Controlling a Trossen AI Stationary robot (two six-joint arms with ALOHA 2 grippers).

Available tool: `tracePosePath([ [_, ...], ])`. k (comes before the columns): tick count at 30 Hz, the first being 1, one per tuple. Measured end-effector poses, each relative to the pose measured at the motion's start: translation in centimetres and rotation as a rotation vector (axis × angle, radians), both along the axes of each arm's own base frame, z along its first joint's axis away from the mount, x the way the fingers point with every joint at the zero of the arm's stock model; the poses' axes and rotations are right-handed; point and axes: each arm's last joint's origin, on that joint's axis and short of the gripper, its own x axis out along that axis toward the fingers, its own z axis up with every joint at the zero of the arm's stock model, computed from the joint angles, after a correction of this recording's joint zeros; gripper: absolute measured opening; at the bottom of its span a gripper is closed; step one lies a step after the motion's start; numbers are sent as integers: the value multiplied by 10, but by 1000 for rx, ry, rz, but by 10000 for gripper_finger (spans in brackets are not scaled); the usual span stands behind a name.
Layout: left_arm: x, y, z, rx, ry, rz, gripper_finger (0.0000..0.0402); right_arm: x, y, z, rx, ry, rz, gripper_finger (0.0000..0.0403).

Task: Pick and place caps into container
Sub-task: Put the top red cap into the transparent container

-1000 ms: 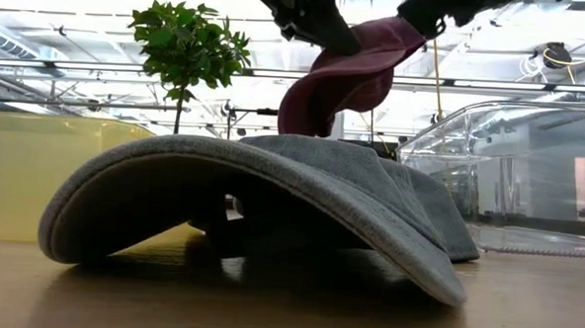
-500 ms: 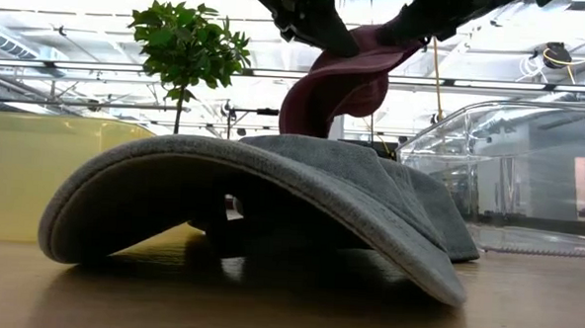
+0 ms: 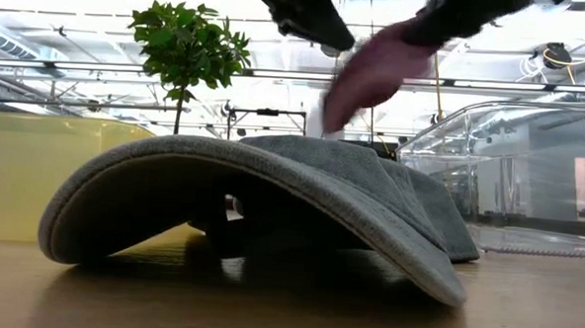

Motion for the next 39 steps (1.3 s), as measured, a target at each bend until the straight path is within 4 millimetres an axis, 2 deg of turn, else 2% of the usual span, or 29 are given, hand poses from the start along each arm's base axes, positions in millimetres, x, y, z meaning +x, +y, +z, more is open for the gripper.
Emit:
tracePosePath([
  [6, -11, -12, 14, 2, -18, -41, 126, -44, -4, 12, 35, 26, 1, 2],
  [11, -28, -21, 23, -10, 39, -57, 176, -61, 3, 14, 135, 41, 79, 1],
  [15, -35, -24, 28, -38, 39, -48, 189, -70, 8, 22, 170, 32, 158, 1],
  [19, -36, -24, 26, -36, 62, -43, 190, -79, 12, 48, 207, -38, 184, 1],
  [24, -40, -23, 22, -51, 114, -24, 191, -90, 14, 57, 225, 28, 196, 1],
  [28, -42, -25, 19, -61, 147, -15, 191, -92, 15, 47, 255, 121, 176, 0],
  [32, -45, -29, 18, -55, 168, -34, 191, -84, 15, 31, 267, 130, 135, 0],
  [39, -46, -34, 18, -51, 168, -50, 191, -76, 15, -11, 256, 242, 128, 0],
])
